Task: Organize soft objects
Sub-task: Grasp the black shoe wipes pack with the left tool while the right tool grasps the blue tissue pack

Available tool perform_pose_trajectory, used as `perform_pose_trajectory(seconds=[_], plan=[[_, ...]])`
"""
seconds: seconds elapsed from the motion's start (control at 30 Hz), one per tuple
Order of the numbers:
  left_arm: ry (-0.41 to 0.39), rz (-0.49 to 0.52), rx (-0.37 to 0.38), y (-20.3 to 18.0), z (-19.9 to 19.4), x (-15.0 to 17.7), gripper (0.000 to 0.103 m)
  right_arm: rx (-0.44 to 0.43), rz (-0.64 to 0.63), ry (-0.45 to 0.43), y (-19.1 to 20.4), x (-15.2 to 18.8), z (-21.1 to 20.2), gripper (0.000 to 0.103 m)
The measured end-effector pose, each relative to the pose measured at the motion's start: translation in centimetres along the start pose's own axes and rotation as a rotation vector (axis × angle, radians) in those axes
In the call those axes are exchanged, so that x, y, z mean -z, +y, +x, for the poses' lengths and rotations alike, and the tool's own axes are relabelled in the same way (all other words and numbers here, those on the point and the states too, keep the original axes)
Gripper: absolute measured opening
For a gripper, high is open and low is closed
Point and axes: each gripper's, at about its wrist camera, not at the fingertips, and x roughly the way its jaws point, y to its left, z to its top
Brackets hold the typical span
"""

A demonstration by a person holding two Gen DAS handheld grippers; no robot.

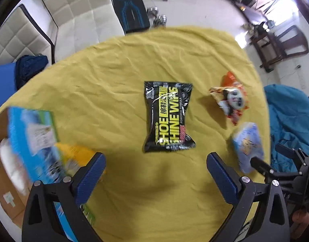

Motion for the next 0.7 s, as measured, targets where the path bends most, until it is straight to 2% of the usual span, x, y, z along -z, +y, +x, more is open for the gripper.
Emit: perform_pose_trajectory(seconds=[0.17, 0.33, 0.4, 0.47, 0.5, 0.53, 0.57, 0.7], plan=[[0.087, -0.001, -0.016, -0.7, 4.8, -1.8, 0.102, -0.027, -0.021, 0.125, -0.8, -1.4, 6.7, 0.103], [0.137, -0.024, 0.020, -0.7, 7.9, -3.1, 0.100, -0.055, -0.002, 0.180, -0.6, -1.8, 9.8, 0.103], [0.146, -0.032, 0.025, -0.6, 8.6, -3.6, 0.087, -0.046, 0.004, 0.192, -0.6, -1.9, 10.6, 0.100], [0.139, -0.023, 0.013, -0.8, 8.8, -3.9, 0.081, -0.040, 0.019, 0.201, -0.7, -2.0, 11.2, 0.092], [0.124, -0.015, 0.004, -0.9, 8.5, -4.0, 0.069, -0.038, 0.024, 0.203, -0.8, -2.0, 11.4, 0.086], [0.112, -0.003, -0.011, -1.1, 8.4, -4.2, 0.062, -0.030, 0.030, 0.206, -0.9, -2.1, 11.6, 0.080], [0.106, 0.006, -0.011, -1.1, 8.2, -3.8, 0.051, -0.012, 0.031, 0.209, -1.0, -2.1, 11.8, 0.078], [0.092, 0.014, -0.017, -1.3, 7.4, -1.8, 0.051, 0.001, 0.041, 0.216, -2.2, -2.4, 12.2, 0.065]])
